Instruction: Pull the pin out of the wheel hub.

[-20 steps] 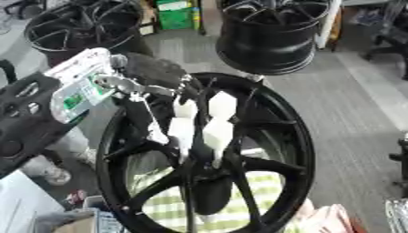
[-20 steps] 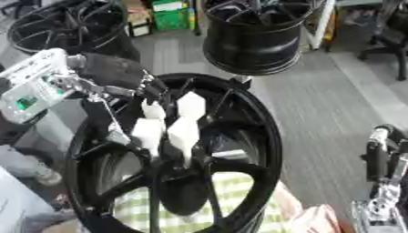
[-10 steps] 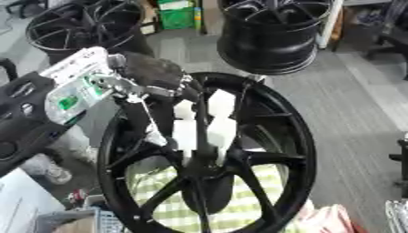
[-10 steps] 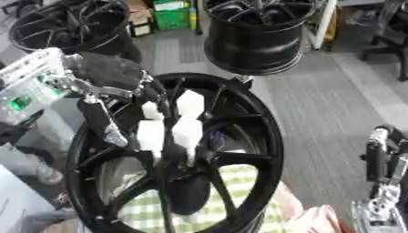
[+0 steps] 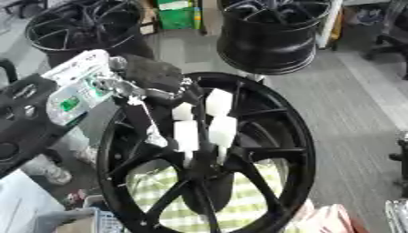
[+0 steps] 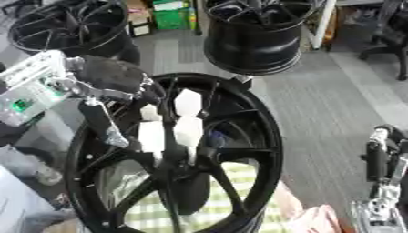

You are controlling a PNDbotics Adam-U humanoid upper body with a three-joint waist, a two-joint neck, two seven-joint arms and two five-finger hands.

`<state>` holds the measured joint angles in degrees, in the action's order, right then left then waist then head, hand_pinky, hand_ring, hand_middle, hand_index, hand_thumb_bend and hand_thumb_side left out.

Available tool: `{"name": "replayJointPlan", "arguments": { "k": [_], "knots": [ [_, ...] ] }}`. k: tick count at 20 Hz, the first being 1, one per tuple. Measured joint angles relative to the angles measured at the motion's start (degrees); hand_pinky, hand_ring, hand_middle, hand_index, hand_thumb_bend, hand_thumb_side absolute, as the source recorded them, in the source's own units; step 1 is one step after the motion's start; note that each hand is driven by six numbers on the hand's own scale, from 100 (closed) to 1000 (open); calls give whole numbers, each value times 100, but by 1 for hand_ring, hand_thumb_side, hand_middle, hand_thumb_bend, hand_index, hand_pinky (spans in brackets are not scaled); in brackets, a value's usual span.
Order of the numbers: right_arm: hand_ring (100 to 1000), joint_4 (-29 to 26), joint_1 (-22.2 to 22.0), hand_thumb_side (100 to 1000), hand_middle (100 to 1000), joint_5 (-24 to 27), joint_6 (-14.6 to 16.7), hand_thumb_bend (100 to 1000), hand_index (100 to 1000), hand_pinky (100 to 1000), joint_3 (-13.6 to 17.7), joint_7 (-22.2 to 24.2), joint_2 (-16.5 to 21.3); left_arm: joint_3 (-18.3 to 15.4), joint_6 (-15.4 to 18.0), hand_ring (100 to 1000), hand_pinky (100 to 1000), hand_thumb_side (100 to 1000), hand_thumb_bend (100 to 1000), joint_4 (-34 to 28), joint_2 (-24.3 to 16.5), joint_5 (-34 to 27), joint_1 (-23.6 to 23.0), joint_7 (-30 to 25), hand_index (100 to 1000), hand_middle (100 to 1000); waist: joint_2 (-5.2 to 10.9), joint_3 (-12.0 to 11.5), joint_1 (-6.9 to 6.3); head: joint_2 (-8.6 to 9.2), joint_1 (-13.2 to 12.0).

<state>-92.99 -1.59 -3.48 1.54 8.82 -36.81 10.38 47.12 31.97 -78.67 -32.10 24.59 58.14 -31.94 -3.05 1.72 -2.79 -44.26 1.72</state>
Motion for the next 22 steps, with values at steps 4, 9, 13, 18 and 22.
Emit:
{"name": "replayJointPlan", "arguments": {
  "k": [4, 9, 13, 18, 22],
  "knots": [
    [685, 11, 2, 788, 769, 0, 2, 100, 815, 471, 0, 2, 0, 7, 0, 413, 426, 404, 361, 92, 85, 61, -21, 0, 793, 626, 0, 7, 0, 0, -1],
    [685, 25, 3, 789, 769, 0, 18, 100, 815, 471, -1, 19, 0, 8, 0, 405, 419, 389, 341, 166, 182, 72, -21, 0, 792, 624, 1, 14, 0, 0, -3],
    [685, 27, 4, 789, 769, 0, 19, 100, 815, 471, -1, 20, 0, 35, 0, 387, 402, 382, 311, 210, 250, 71, -21, 0, 783, 610, 1, 25, 0, 0, -4],
    [685, 28, 4, 789, 769, 0, 19, 100, 815, 471, -1, 20, 0, 95, 0, 313, 334, 268, 219, 236, 314, 53, -19, 0, 690, 516, 5, 36, -17, 0, -5],
    [685, 29, 4, 790, 769, 0, 19, 100, 815, 471, -1, 20, 0, 102, 1, 276, 299, 180, 133, 247, 324, 29, -18, 1, 640, 457, 9, 36, -20, 0, -5]
  ]
}}
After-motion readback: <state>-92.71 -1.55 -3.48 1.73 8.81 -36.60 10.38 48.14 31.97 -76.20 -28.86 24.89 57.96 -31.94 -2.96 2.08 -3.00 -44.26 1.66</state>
